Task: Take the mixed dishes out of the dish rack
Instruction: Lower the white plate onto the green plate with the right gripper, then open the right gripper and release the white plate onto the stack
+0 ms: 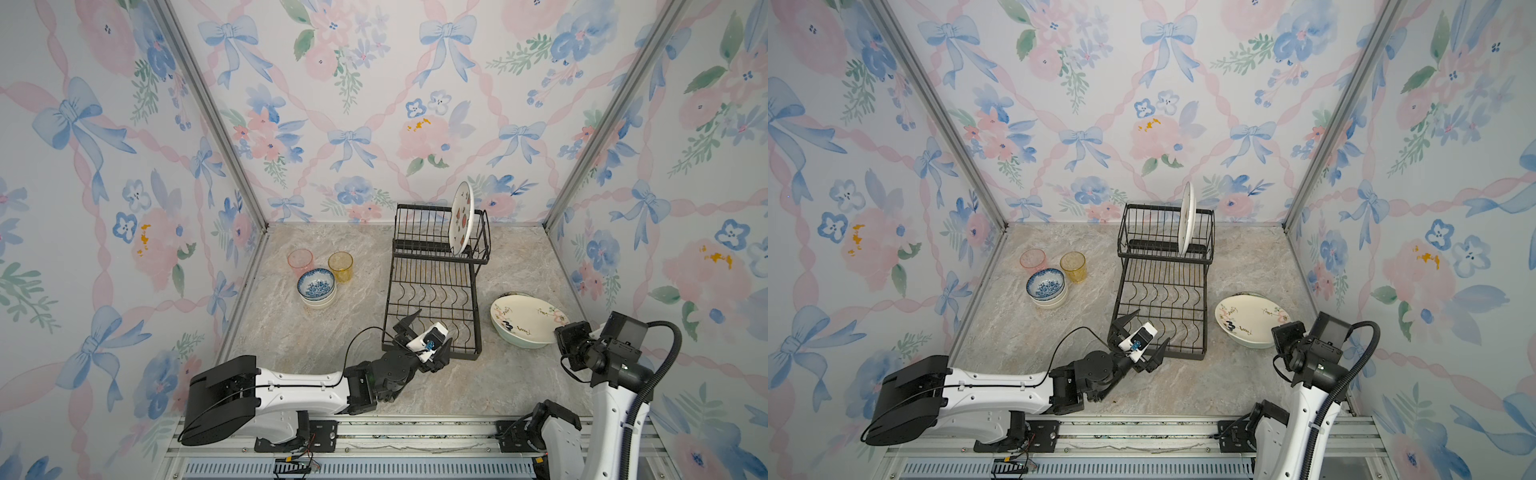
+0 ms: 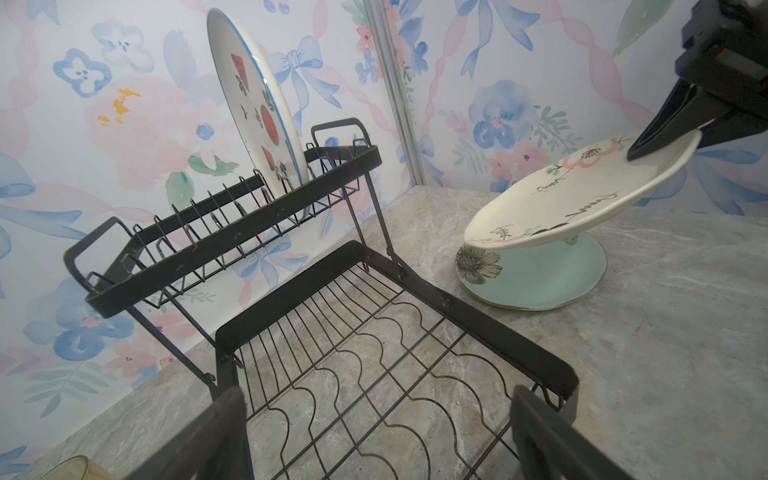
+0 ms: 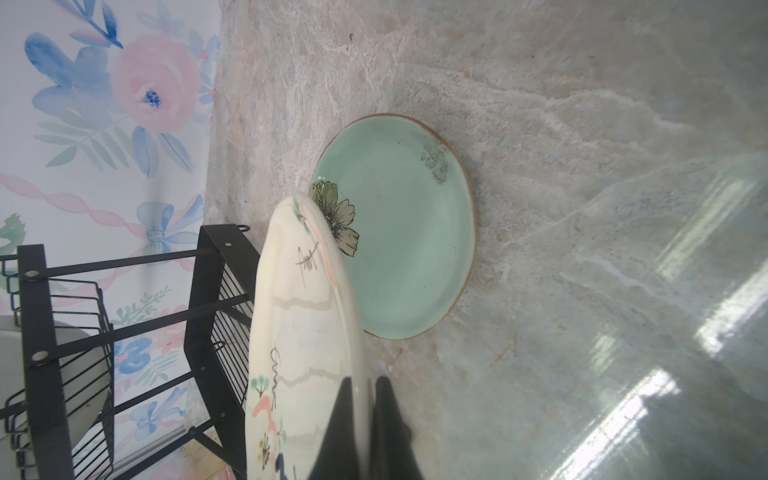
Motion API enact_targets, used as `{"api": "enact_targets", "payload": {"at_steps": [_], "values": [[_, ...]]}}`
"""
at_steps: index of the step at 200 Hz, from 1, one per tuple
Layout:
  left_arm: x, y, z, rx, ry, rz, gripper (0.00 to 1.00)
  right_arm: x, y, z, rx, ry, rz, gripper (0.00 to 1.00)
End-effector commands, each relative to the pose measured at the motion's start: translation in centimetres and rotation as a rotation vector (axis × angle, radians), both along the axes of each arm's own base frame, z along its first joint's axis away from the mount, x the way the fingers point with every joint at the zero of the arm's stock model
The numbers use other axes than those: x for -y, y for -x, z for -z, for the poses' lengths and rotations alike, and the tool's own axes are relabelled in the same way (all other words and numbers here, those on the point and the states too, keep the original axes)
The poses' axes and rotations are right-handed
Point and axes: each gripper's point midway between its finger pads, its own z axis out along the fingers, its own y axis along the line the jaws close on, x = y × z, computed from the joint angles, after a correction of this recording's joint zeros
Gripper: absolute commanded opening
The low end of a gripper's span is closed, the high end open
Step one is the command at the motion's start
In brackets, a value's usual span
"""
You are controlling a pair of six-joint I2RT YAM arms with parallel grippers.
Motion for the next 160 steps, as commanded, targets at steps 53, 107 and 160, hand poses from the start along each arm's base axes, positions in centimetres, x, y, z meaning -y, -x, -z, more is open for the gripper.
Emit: {"api": "enact_targets", "payload": {"at_steps": [53,107,160], "values": [[-0.1,-0.1,0.2,-0.011,0.022,0.005,0.98,2.0,-2.5,-0.7,0.050,0.085,-0.021,0.00],[-0.1,-0.1,0.3,-0.011,0.018,0.003,0.98,3.1,-3.7,2.0,-0.004,0.096,-0.040,0.00],[-0.1,-0.3,0.5,-0.010,0.011,-0.003,0.98,4.0,-4.2,3.8,-0.031,0.133,-0.052,0.00]]}}
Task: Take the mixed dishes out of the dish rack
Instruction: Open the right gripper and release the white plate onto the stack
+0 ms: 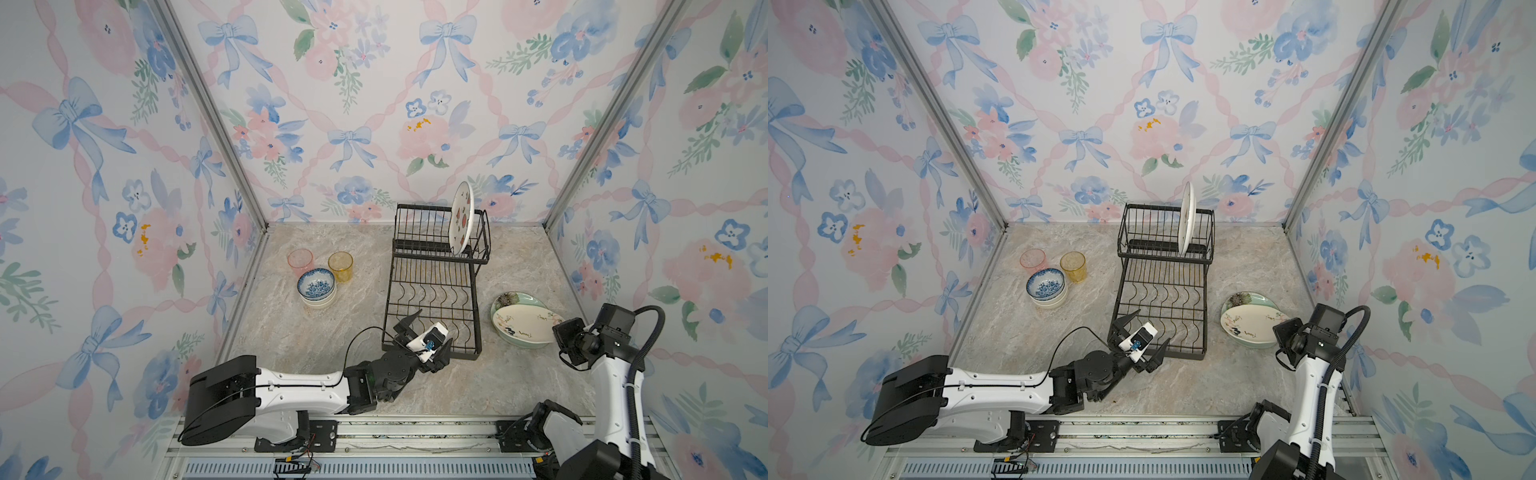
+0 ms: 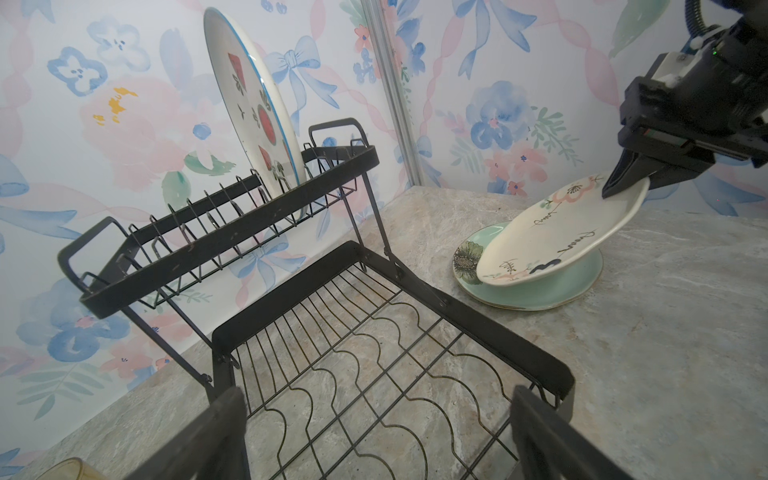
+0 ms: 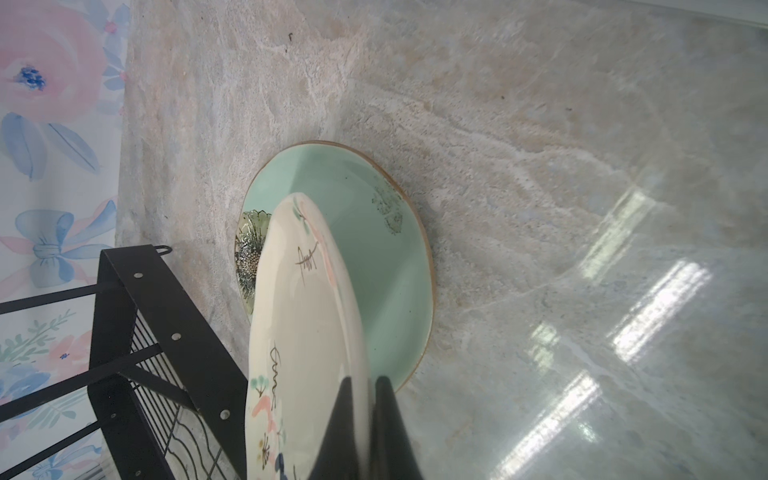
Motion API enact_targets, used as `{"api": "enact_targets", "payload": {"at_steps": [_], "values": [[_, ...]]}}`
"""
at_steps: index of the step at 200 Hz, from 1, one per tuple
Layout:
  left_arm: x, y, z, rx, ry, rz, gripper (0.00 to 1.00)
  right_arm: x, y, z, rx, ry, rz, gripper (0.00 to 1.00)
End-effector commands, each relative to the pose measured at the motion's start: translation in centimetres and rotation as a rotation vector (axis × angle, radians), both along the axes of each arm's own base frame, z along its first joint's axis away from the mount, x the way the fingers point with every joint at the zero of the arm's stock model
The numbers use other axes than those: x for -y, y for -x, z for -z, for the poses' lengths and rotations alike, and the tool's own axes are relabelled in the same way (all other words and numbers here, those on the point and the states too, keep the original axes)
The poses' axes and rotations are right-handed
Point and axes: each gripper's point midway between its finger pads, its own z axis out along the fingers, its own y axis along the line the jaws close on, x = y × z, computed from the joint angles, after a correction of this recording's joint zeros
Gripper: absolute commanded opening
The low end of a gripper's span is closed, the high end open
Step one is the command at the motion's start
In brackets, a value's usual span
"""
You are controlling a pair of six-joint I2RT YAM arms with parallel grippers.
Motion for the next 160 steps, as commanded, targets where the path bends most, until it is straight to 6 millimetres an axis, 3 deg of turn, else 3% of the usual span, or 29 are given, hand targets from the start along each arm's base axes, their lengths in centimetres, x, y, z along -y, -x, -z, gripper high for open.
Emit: {"api": "enact_targets", "payload": {"at_steps": [1,53,96,140,160], "values": [[-0.1,-0.2,0.5,-0.008,0.009,-0.003,0.98,1.0,-1.8,-1.8,0.107,0.063,-0.016,0.00],[0.0,-0.4,0.8,-0.011,0.000,-0.006,0.98,1.3,-1.8,0.2,0.049,0.059,-0.028,0.00],[0.2,-0.5,0.9,-0.021,0.006,-0.001,0.98,1.6,-2.0,2.1,0.011,0.046,-0.028,0.07],[0.0,-0.8,1.1,-0.027,0.008,-0.009,0.98,1.7,-2.4,2.8,-0.006,0.036,-0.041,0.41],[0.0,-0.9,1.3,-0.034,0.011,-0.009,0.98,1.8,-2.5,3.0,-0.010,0.040,-0.043,0.46]]}}
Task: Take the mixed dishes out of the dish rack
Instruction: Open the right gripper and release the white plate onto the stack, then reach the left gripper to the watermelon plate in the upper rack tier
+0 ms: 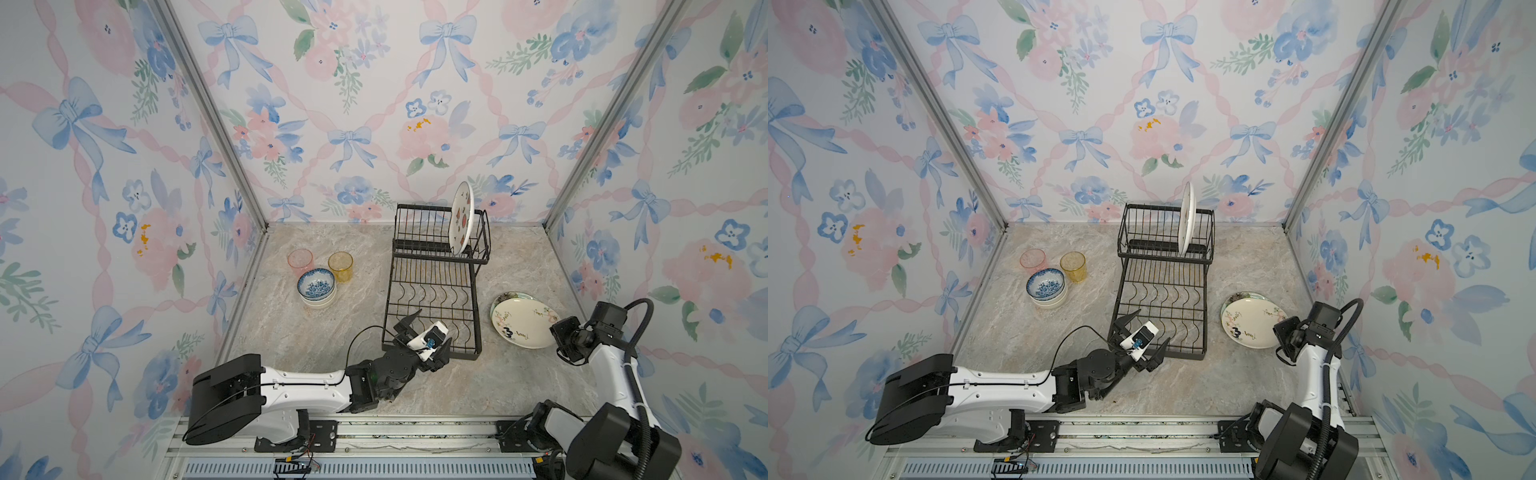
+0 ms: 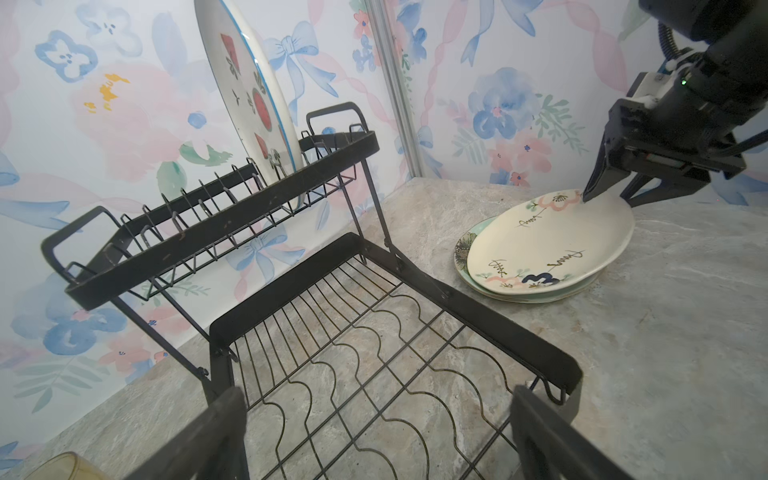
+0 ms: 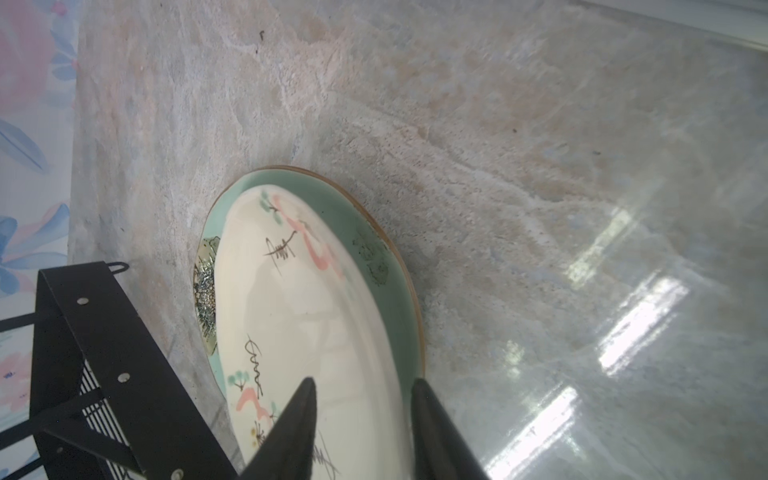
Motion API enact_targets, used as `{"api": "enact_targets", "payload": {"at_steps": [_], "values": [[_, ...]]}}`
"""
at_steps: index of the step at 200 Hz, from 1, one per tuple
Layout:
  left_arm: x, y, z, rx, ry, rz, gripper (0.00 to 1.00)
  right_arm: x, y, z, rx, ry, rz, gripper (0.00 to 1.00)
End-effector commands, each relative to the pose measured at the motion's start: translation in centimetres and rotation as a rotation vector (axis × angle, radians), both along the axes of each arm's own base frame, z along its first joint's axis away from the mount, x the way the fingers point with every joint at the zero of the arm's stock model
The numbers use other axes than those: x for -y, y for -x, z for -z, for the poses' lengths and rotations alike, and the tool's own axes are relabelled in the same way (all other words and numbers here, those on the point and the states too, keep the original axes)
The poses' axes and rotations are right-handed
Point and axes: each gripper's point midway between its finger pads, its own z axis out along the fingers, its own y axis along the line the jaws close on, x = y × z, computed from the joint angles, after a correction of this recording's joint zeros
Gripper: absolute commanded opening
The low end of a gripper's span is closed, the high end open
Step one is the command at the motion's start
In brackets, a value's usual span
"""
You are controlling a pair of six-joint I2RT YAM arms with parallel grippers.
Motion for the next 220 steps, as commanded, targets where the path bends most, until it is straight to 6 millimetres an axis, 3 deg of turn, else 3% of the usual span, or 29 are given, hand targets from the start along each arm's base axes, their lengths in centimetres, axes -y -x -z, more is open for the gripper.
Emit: {"api": "enact_targets", "payload": {"at_steps": [1,62,95,144,166,198,201,220], "values": [[0.0,-0.3,0.4,-0.019,0.025,-0.002,0.98,0.3,-0.6,-0.1,0.026,0.015,-0.009,0.46],[-0.2,-0.4,0.4,-0.025,0.033,-0.001,0.98,-0.2,-0.7,0.5,0.016,-0.013,-0.034,0.58],[-0.1,-0.3,0.4,-0.033,0.042,0.007,0.98,-1.2,-1.1,-0.7,0.071,-0.038,-0.073,0.66],[0.6,-0.6,0.0,-0.089,0.099,0.015,0.98,-4.2,-0.6,-4.7,0.191,-0.047,-0.201,0.76],[1.3,-0.8,-0.7,-0.128,0.129,0.011,0.98,-6.1,-0.2,-7.5,0.272,-0.019,-0.285,0.79],[2.7,-1.0,-2.3,-0.173,0.149,0.023,0.98,-9.0,1.0,-10.6,0.404,0.007,-0.353,0.86],[3.2,-1.2,-3.7,-0.172,0.175,0.022,0.98,-9.3,1.0,-10.8,0.418,0.008,-0.359,0.87],[4.3,-1.8,-5.2,-0.209,0.186,0.017,0.98,-11.1,1.7,-12.5,0.512,0.011,-0.397,0.92]]}}
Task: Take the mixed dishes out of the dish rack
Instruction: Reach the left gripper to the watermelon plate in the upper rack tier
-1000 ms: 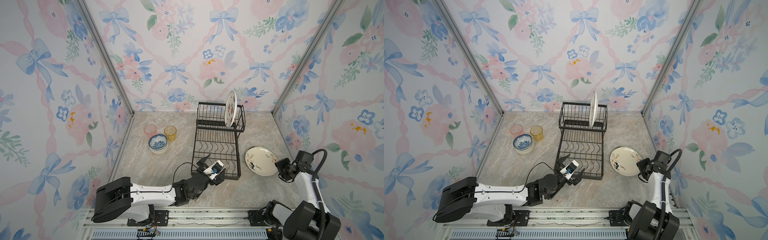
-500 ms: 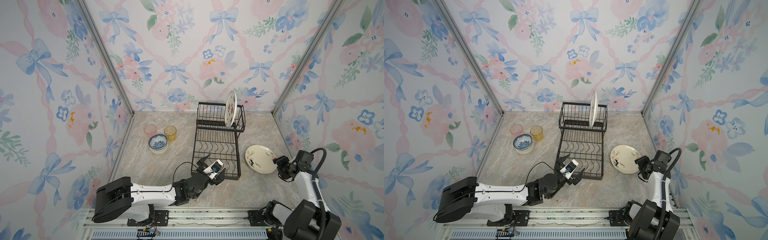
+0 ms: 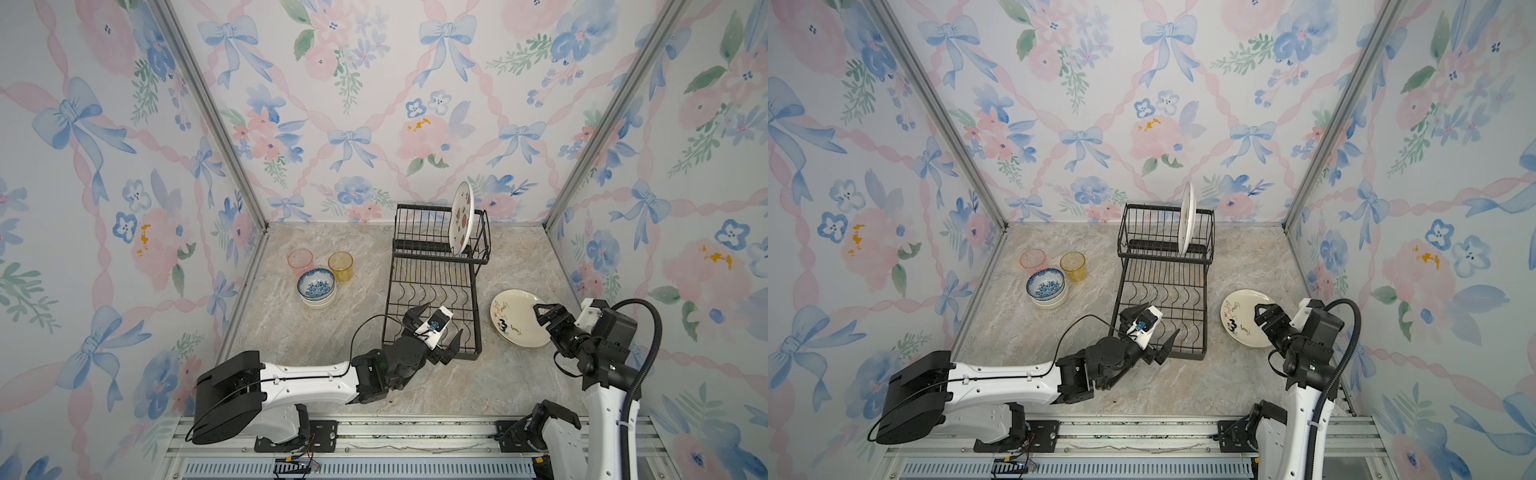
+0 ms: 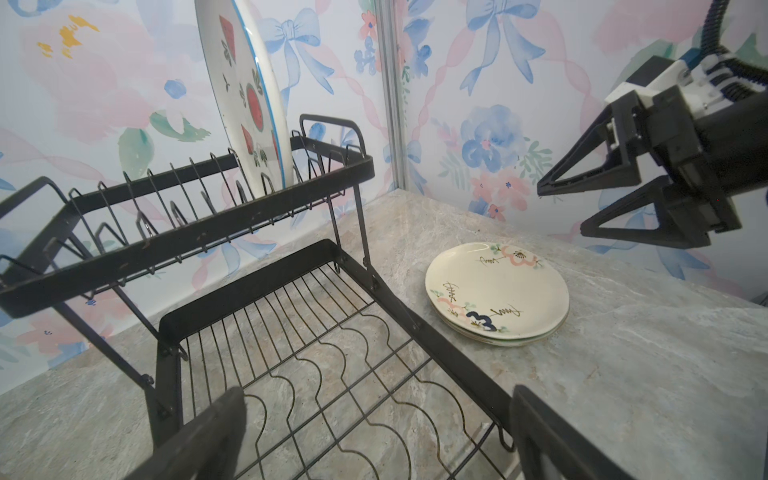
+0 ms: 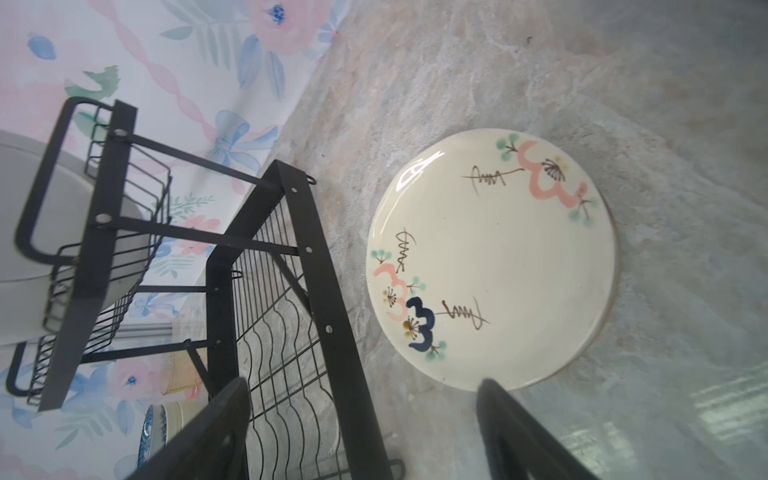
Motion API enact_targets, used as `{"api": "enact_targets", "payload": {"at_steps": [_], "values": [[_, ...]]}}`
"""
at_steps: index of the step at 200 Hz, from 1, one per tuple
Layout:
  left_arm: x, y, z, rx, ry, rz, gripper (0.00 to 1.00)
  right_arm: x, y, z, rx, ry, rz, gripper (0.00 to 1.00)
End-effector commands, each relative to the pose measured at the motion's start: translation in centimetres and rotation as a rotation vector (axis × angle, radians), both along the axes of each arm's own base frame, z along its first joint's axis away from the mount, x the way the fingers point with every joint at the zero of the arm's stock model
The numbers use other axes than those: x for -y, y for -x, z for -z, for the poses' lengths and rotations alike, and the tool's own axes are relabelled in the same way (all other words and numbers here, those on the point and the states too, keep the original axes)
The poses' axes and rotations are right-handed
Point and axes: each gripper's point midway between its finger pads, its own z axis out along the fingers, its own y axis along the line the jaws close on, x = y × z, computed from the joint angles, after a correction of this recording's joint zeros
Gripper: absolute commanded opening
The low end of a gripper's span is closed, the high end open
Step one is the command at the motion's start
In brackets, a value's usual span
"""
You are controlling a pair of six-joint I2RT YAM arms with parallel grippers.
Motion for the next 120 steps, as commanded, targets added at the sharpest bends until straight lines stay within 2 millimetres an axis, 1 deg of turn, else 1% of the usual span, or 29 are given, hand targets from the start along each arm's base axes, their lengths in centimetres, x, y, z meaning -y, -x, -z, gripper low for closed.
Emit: {"api": "enact_targets", "payload": {"at_steps": [1,8,11,18,42,49,73,94,120], "values": [[1.4,-0.7,-2.0,-0.068,0.035,0.001,0.98,-2.4,1.0,-1.4,0.071,-0.038,-0.064,0.92],[1.9,-0.9,-2.6,-0.083,0.040,0.007,0.98,-3.0,1.3,-1.8,0.099,-0.033,-0.082,0.93],[2.0,-1.1,-2.6,-0.095,0.038,0.006,0.98,-3.2,1.4,-2.0,0.109,-0.033,-0.087,0.94],[2.5,-1.4,-3.4,-0.115,0.051,0.014,0.98,-3.7,1.7,-2.3,0.130,-0.029,-0.102,0.96],[3.9,-2.9,-4.7,-0.215,0.075,0.050,0.98,-5.0,2.5,-2.3,0.170,-0.019,-0.148,1.00],[4.3,-3.3,-4.9,-0.236,0.082,0.055,0.98,-5.3,2.7,-2.3,0.181,-0.011,-0.163,0.97],[4.8,-5.3,-5.7,-0.234,0.081,0.036,0.98,-5.8,3.4,-2.1,0.211,0.004,-0.179,0.97],[5.2,-6.7,-6.3,-0.242,0.103,0.048,0.98,-5.6,3.8,-0.6,0.185,-0.025,-0.142,0.97],[5.6,-8.5,-7.3,-0.261,0.169,0.077,0.90,-6.1,4.2,1.1,0.145,-0.059,-0.158,0.97]]}}
